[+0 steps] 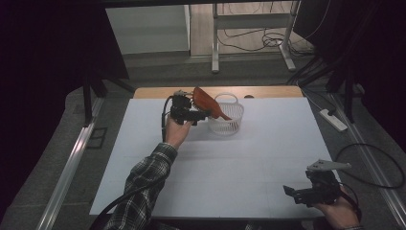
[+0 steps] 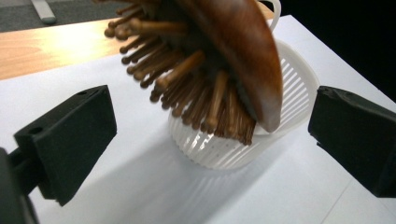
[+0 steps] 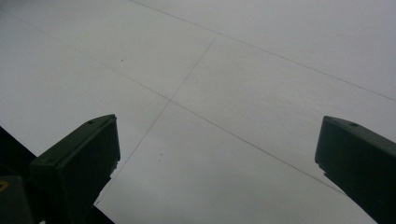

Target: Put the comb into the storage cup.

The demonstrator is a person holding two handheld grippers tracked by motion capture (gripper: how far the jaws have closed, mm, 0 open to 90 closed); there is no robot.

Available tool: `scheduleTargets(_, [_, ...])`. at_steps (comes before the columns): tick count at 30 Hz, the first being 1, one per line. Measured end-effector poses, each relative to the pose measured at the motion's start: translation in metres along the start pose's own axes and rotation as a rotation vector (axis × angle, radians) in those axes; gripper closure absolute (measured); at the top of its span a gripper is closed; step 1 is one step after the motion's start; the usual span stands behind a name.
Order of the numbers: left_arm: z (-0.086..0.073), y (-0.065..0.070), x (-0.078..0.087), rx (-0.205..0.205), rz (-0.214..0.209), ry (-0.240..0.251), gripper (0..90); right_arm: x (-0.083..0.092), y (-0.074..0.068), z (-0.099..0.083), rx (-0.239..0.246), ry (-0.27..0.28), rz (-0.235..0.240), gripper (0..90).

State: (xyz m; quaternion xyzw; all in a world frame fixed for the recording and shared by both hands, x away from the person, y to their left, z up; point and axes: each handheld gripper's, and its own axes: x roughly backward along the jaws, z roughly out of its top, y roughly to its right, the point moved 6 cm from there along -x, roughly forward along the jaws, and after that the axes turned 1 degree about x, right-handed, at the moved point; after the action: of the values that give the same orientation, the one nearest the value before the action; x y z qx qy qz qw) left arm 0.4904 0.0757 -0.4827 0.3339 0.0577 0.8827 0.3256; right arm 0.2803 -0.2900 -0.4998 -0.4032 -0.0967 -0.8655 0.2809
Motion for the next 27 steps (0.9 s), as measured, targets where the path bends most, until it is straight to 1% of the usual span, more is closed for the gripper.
scheduleTargets(5, [-0.002, 0.001, 0.003, -0.019, -0.003, -0.004, 0.3, 0.0, 0.0, 0.0, -0.005, -0.001, 0.004, 0.0])
scheduleTargets(9, [-0.004, 0.004, 0.006, -0.051, 0.0, -0.016, 0.4, 0.0, 0.0, 0.0, -0.003, -0.001, 0.004, 0.0])
scheduleTargets(10, [-0.004, 0.005, 0.006, -0.065, 0.003, -0.021, 0.4, 0.0, 0.0, 0.0, -0.001, 0.0, 0.004, 0.0])
scheduleTargets(12, [-0.005, 0.005, 0.008, -0.074, 0.006, -0.022, 0.4, 0.0, 0.0, 0.0, 0.0, -0.001, 0.005, 0.0])
scheduleTargets(16, [-0.01, 0.005, 0.01, -0.079, -0.004, -0.037, 0.3, 0.0, -0.001, 0.0, 0.008, 0.0, 0.008, 0.0])
scheduleTargets(20, [-0.014, 0.004, 0.013, -0.079, -0.015, -0.042, 0.0, 0.0, -0.001, 0.0, 0.005, 0.002, 0.008, 0.0])
scheduleTargets(23, [-0.016, 0.004, 0.016, -0.084, -0.015, -0.042, 0.0, 0.0, -0.001, 0.0, 0.007, 0.002, 0.007, 0.0])
scheduleTargets(25, [-0.017, 0.004, 0.018, -0.095, -0.013, -0.041, 0.0, 0.0, -0.001, 0.0, 0.008, 0.003, 0.006, 0.0])
scheduleTargets(27, [-0.018, 0.005, 0.021, -0.112, -0.022, -0.029, 0.0, 0.0, -0.001, 0.0, 0.009, 0.003, 0.008, 0.0])
